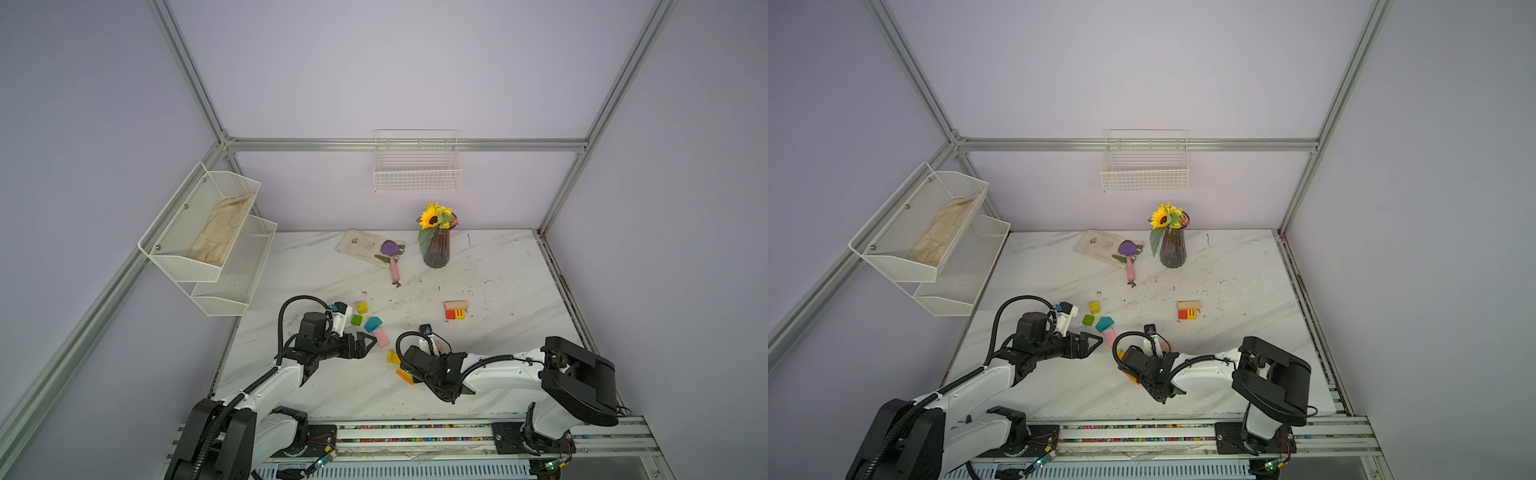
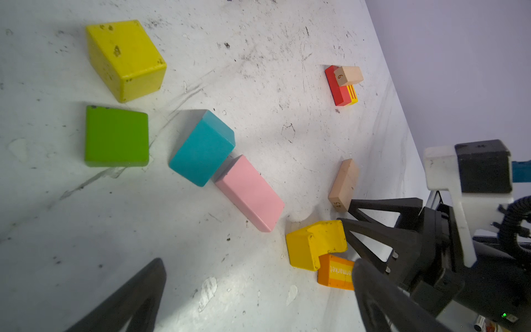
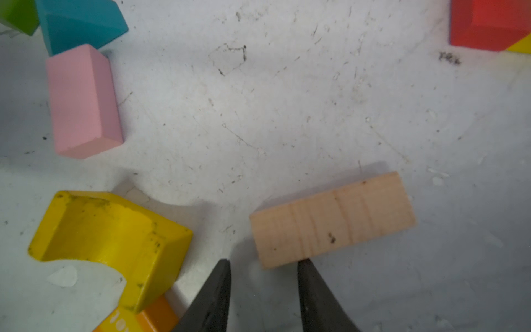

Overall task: Build the wood block tower
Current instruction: 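Close the right gripper around the pale wood bar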

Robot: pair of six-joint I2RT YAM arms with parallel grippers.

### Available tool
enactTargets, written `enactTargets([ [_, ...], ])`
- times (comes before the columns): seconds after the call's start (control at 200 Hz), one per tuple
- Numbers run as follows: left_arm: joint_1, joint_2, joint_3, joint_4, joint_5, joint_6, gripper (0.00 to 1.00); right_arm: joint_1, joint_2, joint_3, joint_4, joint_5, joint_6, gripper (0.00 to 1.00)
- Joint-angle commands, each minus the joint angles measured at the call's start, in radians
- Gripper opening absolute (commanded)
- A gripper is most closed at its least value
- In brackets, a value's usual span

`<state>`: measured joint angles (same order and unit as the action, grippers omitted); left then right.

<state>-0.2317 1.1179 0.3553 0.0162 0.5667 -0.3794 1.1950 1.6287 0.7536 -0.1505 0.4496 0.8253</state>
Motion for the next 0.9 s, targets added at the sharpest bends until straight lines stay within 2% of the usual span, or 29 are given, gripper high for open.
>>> enactTargets([
  [0.0, -0.006, -0.001, 0.097, 0.007, -0.005, 0.019, 1.0, 0.004, 0.022, 0.025, -0.032, 0.021, 0.008, 0.41],
  [0.25, -0.006, 0.002, 0.098, 0.008, -0.002, 0.02, 1.0, 0.003, 0.03, 0.059, -0.09, 0.076, -0.001, 0.42],
  [0.285, -0.006, 0.0, 0.097, 0.008, -0.001, 0.02, 1.0, 0.003, 0.024, 0.062, -0.109, 0.088, 0.0, 0.44],
  [0.395, -0.006, -0.001, 0.096, 0.007, -0.001, 0.02, 1.0, 0.004, -0.015, 0.063, -0.151, 0.104, 0.0, 0.66],
  [0.655, -0.008, -0.004, 0.095, 0.009, -0.001, 0.02, 1.0, 0.003, -0.13, 0.027, -0.199, 0.148, -0.029, 0.9],
  [0.895, -0.008, -0.003, 0.096, 0.008, -0.002, 0.02, 1.0, -0.054, -0.087, 0.042, -0.196, 0.122, -0.062, 0.96],
])
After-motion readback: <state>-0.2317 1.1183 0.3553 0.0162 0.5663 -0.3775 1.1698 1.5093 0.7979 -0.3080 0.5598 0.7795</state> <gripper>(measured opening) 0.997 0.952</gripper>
